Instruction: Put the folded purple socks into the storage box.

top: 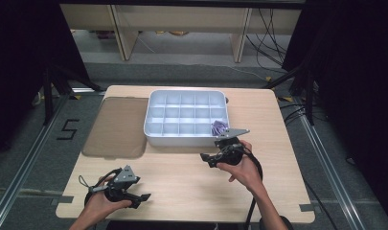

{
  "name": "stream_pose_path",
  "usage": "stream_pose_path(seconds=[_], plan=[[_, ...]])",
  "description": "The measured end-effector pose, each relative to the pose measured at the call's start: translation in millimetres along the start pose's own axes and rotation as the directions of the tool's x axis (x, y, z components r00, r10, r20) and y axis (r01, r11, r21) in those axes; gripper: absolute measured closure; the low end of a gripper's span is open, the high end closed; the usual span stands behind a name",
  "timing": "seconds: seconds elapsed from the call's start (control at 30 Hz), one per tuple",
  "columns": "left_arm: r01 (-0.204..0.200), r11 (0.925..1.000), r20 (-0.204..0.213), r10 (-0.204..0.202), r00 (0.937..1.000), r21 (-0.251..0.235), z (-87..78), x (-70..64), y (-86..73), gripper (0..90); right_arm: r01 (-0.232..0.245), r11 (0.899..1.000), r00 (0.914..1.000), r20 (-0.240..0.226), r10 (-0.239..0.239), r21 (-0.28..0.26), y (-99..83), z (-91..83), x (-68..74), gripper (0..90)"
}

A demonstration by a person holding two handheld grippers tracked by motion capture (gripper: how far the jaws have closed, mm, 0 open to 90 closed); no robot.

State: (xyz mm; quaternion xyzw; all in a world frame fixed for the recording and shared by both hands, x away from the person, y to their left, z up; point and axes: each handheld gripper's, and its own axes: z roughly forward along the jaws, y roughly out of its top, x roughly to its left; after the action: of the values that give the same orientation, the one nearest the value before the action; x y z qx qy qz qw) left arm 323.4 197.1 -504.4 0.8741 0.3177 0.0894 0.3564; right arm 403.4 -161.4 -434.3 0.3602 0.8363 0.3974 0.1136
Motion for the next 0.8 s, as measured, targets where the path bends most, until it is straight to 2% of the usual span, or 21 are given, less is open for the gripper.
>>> stream_pose_path(seconds=[0.07, 0.1, 0.17, 0.23, 0.27, 0.37, 0.5, 0.53, 0.57, 0.63, 0.67, 0.8], plan=[[-0.001, 1.0000, 0.009, 0.001, 1.0000, -0.002, -0.8, -0.4, 0.1, 24.6, -0.004, 1.000, 1.0000, -0.005, 0.004, -0.021, -3.7, 3.4, 2.2, 24.2], [0.000, 1.0000, 0.001, 0.000, 1.0000, -0.001, -0.7, -0.2, 0.0, 24.7, 0.000, 1.000, 0.9999, -0.016, 0.000, 0.000, -4.5, 2.2, 2.3, 23.2], [0.001, 1.0000, 0.001, -0.001, 1.0000, -0.001, -0.7, -0.2, -0.1, 24.7, -0.005, 1.000, 0.9998, -0.017, 0.006, 0.009, -6.6, 1.7, 5.2, 20.6], [0.001, 1.0000, 0.002, -0.001, 1.0000, -0.002, -0.5, -0.3, -0.2, 24.7, -0.009, 1.000, 0.9995, -0.030, 0.009, -0.008, -10.1, 3.2, 7.6, 19.6], [-0.002, 1.0000, 0.005, 0.002, 1.0000, -0.002, -1.0, -0.6, -0.1, 24.7, -0.011, 1.000, 0.9994, -0.033, 0.011, 0.000, -10.8, 2.4, 8.6, 18.9], [0.001, 1.0000, 0.006, -0.001, 1.0000, -0.006, -0.5, -0.9, -0.1, 24.7, 0.009, 1.000, 0.9990, -0.044, -0.009, 0.000, -15.6, 3.5, 11.2, 18.3], [0.002, 1.0000, 0.006, -0.002, 1.0000, -0.006, -0.4, -0.8, -0.2, 24.7, 0.009, 1.000, 0.9985, -0.054, -0.009, -0.006, -20.1, 3.5, 14.5, 18.0], [-0.014, 0.9999, 0.006, 0.014, 0.9999, -0.003, -0.7, -0.2, 0.1, 24.7, 0.003, 1.000, 0.9982, -0.060, -0.003, -0.006, -23.4, 4.7, 16.6, 17.9], [-0.014, 0.9999, 0.006, 0.014, 0.9999, -0.003, -0.6, -0.3, 0.1, 24.6, 0.011, 1.000, 0.9984, -0.055, -0.011, 0.002, -24.3, 3.9, 16.9, 17.9], [-0.016, 0.9999, 0.006, 0.016, 0.9998, -0.002, -0.5, -0.4, 0.1, 24.7, -0.003, 1.000, 0.9983, -0.058, 0.004, 0.017, -26.7, 4.0, 19.2, 17.9], [-0.018, 0.9998, 0.007, 0.018, 0.9998, -0.001, -0.5, -0.4, 0.1, 24.6, 0.013, 1.000, 0.9986, -0.052, -0.013, 0.003, -28.5, 5.5, 19.0, 17.9], [-0.016, 0.9999, 0.007, 0.016, 0.9998, -0.002, -0.4, -0.3, 0.1, 24.6, 0.011, 1.000, 0.9978, -0.065, -0.011, 0.012, -34.6, 5.9, 21.6, 18.4]])
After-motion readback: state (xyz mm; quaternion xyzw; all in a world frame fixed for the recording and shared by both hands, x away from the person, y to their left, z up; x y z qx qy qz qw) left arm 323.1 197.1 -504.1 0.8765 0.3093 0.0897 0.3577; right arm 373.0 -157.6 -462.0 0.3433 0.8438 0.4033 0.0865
